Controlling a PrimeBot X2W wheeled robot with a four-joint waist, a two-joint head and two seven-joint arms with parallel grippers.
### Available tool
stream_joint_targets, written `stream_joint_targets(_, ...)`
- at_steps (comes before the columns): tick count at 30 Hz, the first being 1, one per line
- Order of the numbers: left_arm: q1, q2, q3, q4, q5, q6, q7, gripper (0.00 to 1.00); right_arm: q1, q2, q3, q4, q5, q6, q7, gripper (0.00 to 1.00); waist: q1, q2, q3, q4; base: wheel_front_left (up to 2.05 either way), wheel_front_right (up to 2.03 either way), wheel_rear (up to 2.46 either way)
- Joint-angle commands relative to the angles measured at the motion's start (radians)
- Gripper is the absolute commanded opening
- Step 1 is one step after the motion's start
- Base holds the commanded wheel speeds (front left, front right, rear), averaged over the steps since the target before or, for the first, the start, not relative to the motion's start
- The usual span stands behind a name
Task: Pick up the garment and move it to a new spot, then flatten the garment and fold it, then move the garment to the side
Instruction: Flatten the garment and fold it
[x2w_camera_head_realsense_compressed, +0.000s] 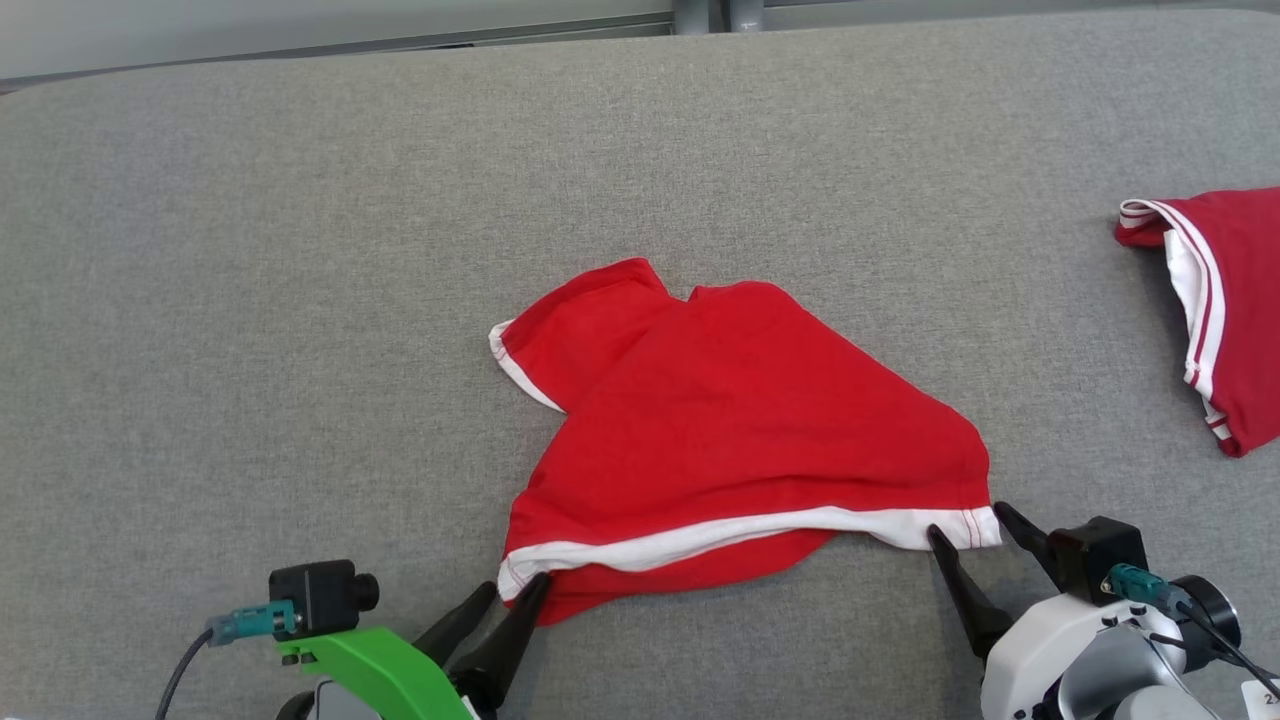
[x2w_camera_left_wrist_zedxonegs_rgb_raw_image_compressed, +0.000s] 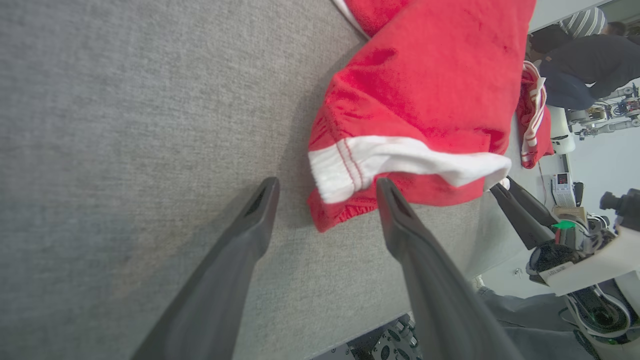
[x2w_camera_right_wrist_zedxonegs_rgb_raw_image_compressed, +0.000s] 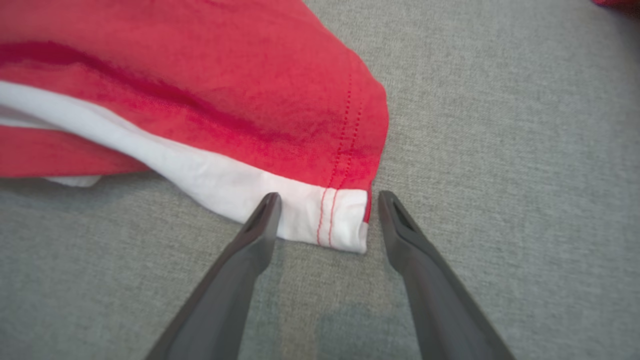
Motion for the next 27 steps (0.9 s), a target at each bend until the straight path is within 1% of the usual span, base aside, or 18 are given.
stream_joint_targets(1, -0.016, -0.006, 0.000, 0.003, -0.006, -0.004, -0.003, 1.00, -0.002, 0.000, 0.001, 0.000, 0.007, 0.000, -0.003, 1.00, 0.0000, 0.0026, 0.000, -0.001, 0.00, 0.00, 0.00)
stream_joint_targets(5, -0.036, -0.020, -0.006, 0.012, -0.025, -0.010, 0.007, 1.00, -0.007, 0.000, 0.001, 0.002, 0.013, 0.000, 0.002, 1.00, 0.0000, 0.0026, 0.000, -0.006, 0.00, 0.00, 0.00)
stream_joint_targets(6, -0.040, -0.023, -0.007, 0.016, -0.029, -0.013, 0.006, 0.87, -0.007, 0.000, 0.003, 0.004, 0.013, 0.000, 0.004, 0.93, 0.0000, 0.0026, -0.001, -0.008, 0.00, 0.00, 0.00)
stream_joint_targets(7, -0.045, -0.028, -0.004, 0.020, -0.034, -0.016, -0.001, 0.49, -0.006, -0.002, 0.007, 0.005, 0.016, 0.000, 0.006, 0.61, 0.0000, 0.0026, -0.001, -0.009, 0.00, 0.00, 0.00)
stream_joint_targets(8, -0.051, -0.033, 0.000, 0.026, -0.036, -0.019, -0.011, 0.31, -0.006, -0.004, 0.011, 0.008, 0.021, 0.000, 0.010, 0.36, 0.0000, 0.0026, -0.002, -0.009, 0.00, 0.00, 0.00)
stream_joint_targets(9, -0.055, -0.035, 0.003, 0.035, -0.040, -0.020, -0.015, 0.00, -0.006, -0.007, 0.018, 0.012, 0.026, 0.000, 0.016, 0.11, 0.0000, 0.0026, -0.005, -0.009, 0.00, 0.00, 0.00)
stream_joint_targets(10, -0.058, -0.037, 0.004, 0.041, -0.045, -0.024, -0.021, 0.00, -0.007, -0.014, 0.035, 0.013, 0.032, 0.000, 0.021, 0.00, 0.0000, 0.0026, -0.006, -0.010, 0.00, 0.00, 0.00)
stream_joint_targets(14, -0.075, -0.054, -0.002, 0.056, -0.077, -0.043, -0.020, 0.00, -0.029, -0.029, 0.055, 0.009, 0.105, 0.000, 0.022, 0.00, 0.0000, 0.0026, -0.016, -0.014, 0.00, 0.00, 0.00)
stream_joint_targets(16, -0.074, -0.055, -0.006, 0.043, -0.088, -0.052, -0.017, 0.00, -0.040, -0.024, 0.045, -0.009, 0.170, 0.000, 0.020, 0.00, 0.0000, 0.0026, -0.024, -0.019, 0.00, 0.00, 0.00)
stream_joint_targets(18, -0.069, -0.040, 0.002, 0.007, -0.095, -0.057, -0.016, 0.00, -0.055, -0.030, 0.018, -0.046, 0.249, 0.000, 0.025, 0.00, 0.0000, 0.0026, -0.032, -0.028, 0.00, 0.00, 0.00)
stream_joint_targets(21, -0.052, -0.006, 0.016, -0.108, -0.114, -0.065, 0.003, 0.00, -0.066, -0.050, -0.037, -0.142, 0.397, 0.000, 0.048, 0.00, 0.0000, 0.0026, -0.045, -0.040, 0.00, 0.00, 0.00)
stream_joint_targets(23, -0.041, 0.032, 0.038, -0.207, -0.130, -0.063, 0.031, 0.00, -0.071, -0.076, -0.073, -0.232, 0.506, 0.000, 0.081, 0.00, 0.0000, 0.0026, -0.052, -0.048, 0.00, 0.00, 0.00)
stream_joint_targets(25, -0.033, 0.069, 0.063, -0.324, -0.149, -0.040, 0.069, 0.00, -0.077, -0.108, -0.104, -0.331, 0.605, 0.000, 0.119, 0.00, 0.0000, 0.0026, -0.059, -0.057, 0.00, 0.00, 0.00)
stream_joint_targets(27, -0.041, 0.104, 0.100, -0.434, -0.164, -0.006, 0.107, 0.00, -0.095, -0.131, -0.141, -0.425, 0.686, 0.000, 0.153, 0.00, 0.0000, 0.0026, -0.059, -0.066, 0.00, 0.00, 0.00)
